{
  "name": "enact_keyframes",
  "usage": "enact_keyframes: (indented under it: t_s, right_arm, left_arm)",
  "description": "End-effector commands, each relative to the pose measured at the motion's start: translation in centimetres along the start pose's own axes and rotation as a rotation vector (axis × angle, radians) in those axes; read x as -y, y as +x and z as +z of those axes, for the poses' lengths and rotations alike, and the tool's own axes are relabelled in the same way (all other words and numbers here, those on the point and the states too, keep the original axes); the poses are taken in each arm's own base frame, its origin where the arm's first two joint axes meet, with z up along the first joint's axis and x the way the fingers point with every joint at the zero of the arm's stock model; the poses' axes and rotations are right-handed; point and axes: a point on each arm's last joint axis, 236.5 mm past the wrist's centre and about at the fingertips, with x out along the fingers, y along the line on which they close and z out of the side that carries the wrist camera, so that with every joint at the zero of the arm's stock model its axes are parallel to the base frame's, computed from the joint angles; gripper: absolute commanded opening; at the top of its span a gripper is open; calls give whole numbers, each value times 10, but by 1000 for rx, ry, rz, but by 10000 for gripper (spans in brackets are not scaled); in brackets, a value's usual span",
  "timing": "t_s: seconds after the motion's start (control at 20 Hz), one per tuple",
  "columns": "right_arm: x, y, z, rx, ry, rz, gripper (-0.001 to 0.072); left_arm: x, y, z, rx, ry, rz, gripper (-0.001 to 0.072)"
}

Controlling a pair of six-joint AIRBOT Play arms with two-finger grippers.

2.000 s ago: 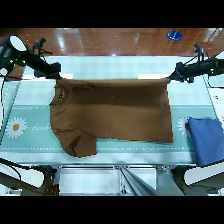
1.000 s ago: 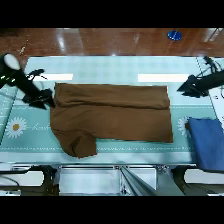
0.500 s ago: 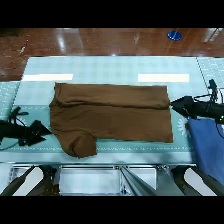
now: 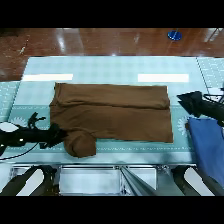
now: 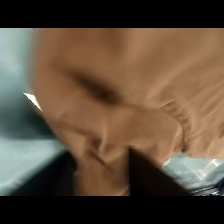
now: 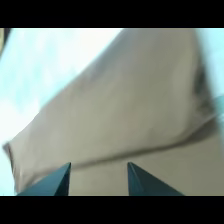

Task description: Fold the shirts.

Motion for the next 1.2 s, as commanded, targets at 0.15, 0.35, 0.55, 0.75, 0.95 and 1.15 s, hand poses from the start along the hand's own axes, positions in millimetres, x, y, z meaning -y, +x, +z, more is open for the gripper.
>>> enact_keyframes:
  t_s: [0.15, 0.35, 0.55, 0.75, 0.95, 1.15]
  right_arm:
    - [134, -63, -70, -260, 176, -501, 417]
    - [137, -57, -149, -507, 206, -517, 418]
    - [143, -57, -167, -559, 195, -537, 419]
    - [147, -49, -161, -509, 197, -533, 418]
    - [139, -28, -139, -395, 206, -462, 417]
    - [123, 2, -142, -431, 221, -348, 409]
  left_arm:
    - [18, 15, -10, -31, 154, 2, 21]
    - [32, 5, -2, -17, 201, -16, 22]
    - [32, 5, -4, -25, 203, -17, 22]
    - [32, 5, -4, -28, 204, -17, 22]
    - [32, 5, -4, -27, 204, -17, 22]
    - [32, 5, -2, -19, 204, -17, 22]
